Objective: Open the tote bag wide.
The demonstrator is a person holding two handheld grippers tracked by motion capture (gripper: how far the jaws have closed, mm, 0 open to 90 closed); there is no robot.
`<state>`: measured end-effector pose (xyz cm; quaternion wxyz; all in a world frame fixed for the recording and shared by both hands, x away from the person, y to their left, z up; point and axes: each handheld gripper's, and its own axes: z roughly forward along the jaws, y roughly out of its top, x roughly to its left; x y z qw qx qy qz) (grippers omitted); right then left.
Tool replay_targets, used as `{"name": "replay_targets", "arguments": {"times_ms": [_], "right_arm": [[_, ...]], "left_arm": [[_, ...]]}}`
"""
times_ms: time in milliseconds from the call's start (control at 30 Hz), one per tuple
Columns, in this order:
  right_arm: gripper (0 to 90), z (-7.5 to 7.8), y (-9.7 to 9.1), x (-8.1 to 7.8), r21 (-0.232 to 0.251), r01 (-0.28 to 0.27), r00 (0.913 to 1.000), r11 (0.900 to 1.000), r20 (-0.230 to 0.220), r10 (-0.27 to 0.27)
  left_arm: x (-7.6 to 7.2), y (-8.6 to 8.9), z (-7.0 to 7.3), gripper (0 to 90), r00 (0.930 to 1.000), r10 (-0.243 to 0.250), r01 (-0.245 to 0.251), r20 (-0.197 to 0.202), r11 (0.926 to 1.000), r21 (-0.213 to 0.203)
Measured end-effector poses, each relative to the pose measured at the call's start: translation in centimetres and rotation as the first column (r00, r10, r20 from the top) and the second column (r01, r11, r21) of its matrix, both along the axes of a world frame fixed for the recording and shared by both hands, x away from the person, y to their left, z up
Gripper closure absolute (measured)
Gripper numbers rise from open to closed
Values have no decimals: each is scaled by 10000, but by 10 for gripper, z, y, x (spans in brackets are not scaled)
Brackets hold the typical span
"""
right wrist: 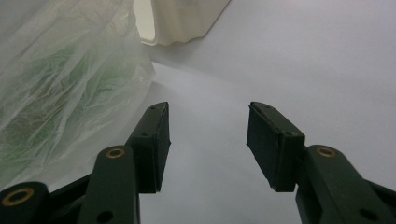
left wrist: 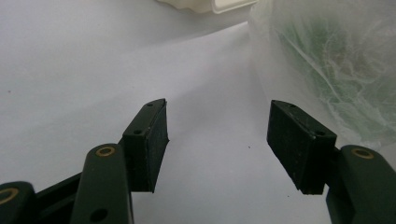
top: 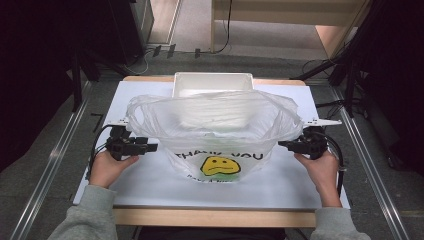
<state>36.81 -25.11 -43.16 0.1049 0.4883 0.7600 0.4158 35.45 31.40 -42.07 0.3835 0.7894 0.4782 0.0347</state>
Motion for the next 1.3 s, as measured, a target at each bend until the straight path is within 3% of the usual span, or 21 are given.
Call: {"name": "replay_targets", "arguments": {"times_ms": [433, 600, 767, 833, 967, 1067, 1300], "right_arm": [[531, -3, 2, -1, -302, -536, 9985, 9981, -125, 533], [531, -2, 4, -1, -307, -534, 9985, 9981, -159, 529], [529, -2, 0, -2, -156, -289, 9994, 9995, -219, 286], [529, -2, -1, -2, -200, -294, 9994, 9994, -214, 290], [481, -2, -1, -1, -404, -272, 9996, 9988, -65, 269], [480, -3, -2, -1, -629, -317, 9995, 9975, -49, 314], [468, -1, -3, -2, -513, -333, 9994, 9981, -26, 332]], "left_arm": [[1, 2, 3, 422, 9998, 26, -20, 180, 9994, -337], [2, 3, 2, 430, 10000, 55, -52, 48, 9989, -463], [3, 0, 1, 467, 9997, -169, 162, -147, 9988, -461], [2, -1, 1, 469, 9998, -151, 147, -124, 9995, -295], [2, -1, 2, 473, 9998, -179, 174, -123, 9993, -344], [3, -1, 2, 470, 9997, -176, 172, -150, 9995, -262], [5, -2, 0, 425, 9995, -162, 157, -268, 9997, -198]]}}
